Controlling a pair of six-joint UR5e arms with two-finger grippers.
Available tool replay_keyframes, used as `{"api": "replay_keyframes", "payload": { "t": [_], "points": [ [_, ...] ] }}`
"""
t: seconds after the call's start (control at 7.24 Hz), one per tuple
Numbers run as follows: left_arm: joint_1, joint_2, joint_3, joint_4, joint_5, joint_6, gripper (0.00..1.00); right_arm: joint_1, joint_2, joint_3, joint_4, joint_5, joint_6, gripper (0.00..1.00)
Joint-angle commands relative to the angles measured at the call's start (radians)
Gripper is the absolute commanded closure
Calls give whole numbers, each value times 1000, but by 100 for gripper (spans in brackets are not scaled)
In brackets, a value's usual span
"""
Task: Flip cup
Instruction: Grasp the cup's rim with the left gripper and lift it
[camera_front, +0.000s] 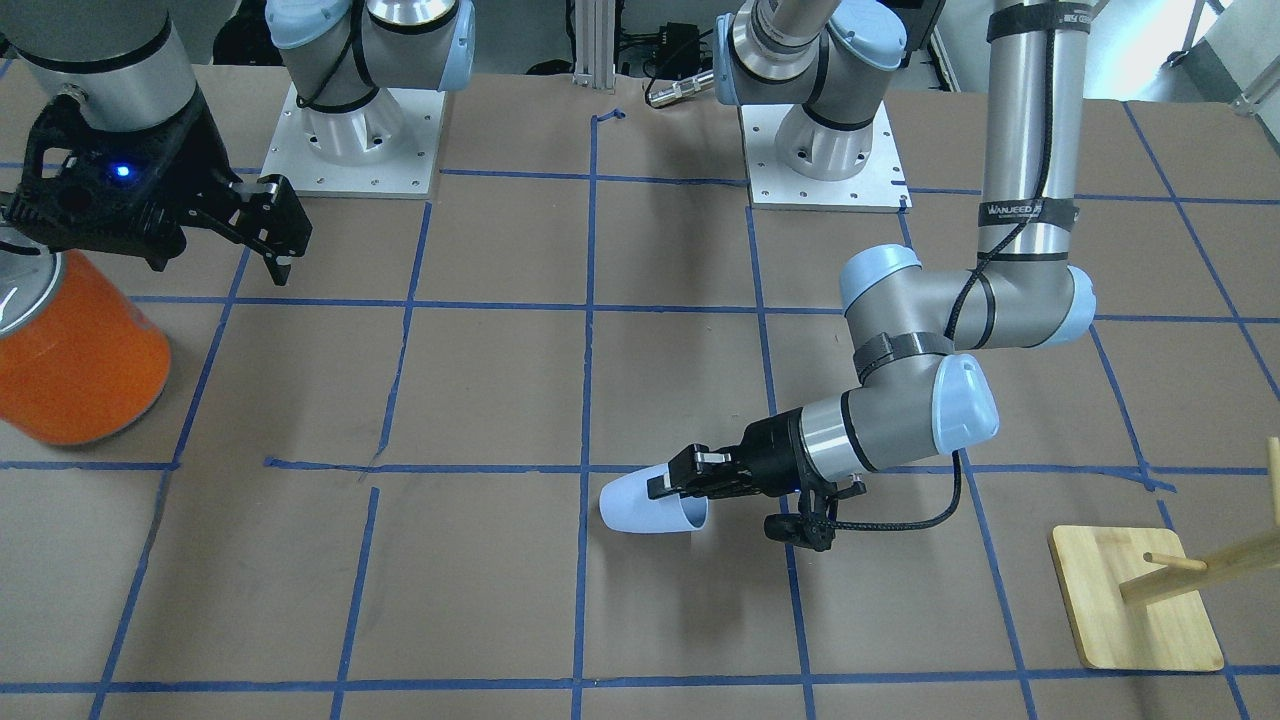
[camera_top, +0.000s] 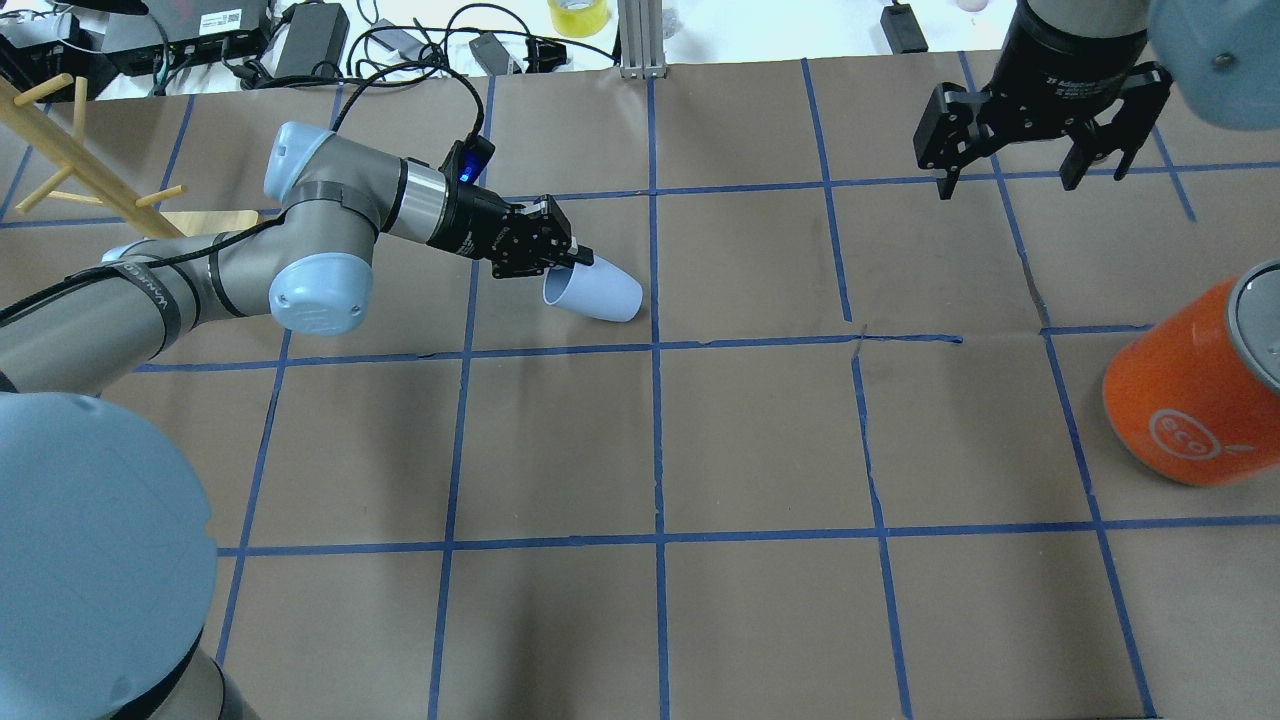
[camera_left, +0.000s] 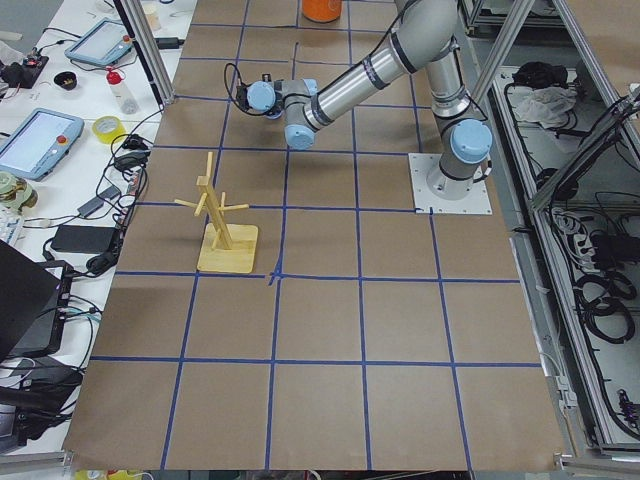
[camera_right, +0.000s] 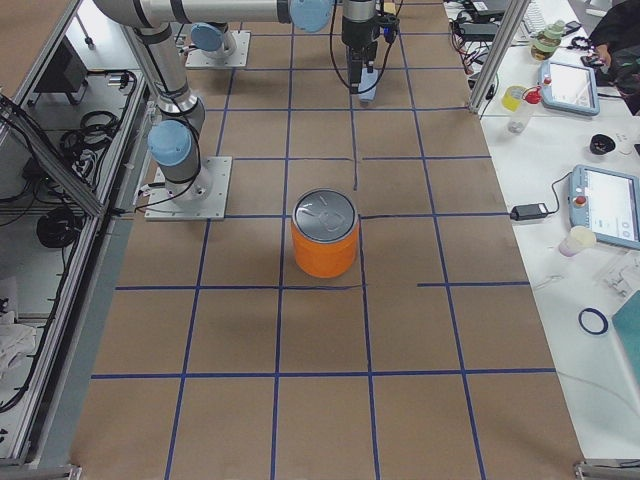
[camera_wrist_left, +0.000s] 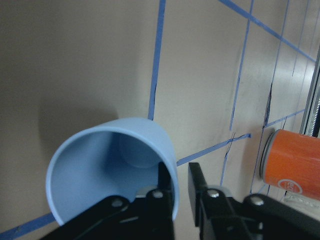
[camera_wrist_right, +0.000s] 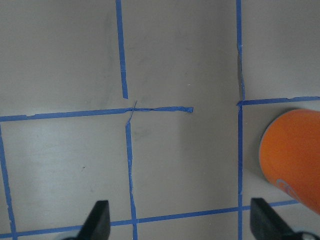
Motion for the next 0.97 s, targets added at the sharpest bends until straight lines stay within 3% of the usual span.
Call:
{"api": "replay_keyframes", "payload": {
  "t": [0.0,0.55,0.83],
  "points": [
    [0,15,0,0,-2,-27,89,0,0,0,0,0,-1,0],
    [-2,43,22,3,31,-101,97,2,0,2,0,0,1,0],
    [-6,119,55,0,299,-110,97,0,0,2,0,0,1,0]
  ]
}}
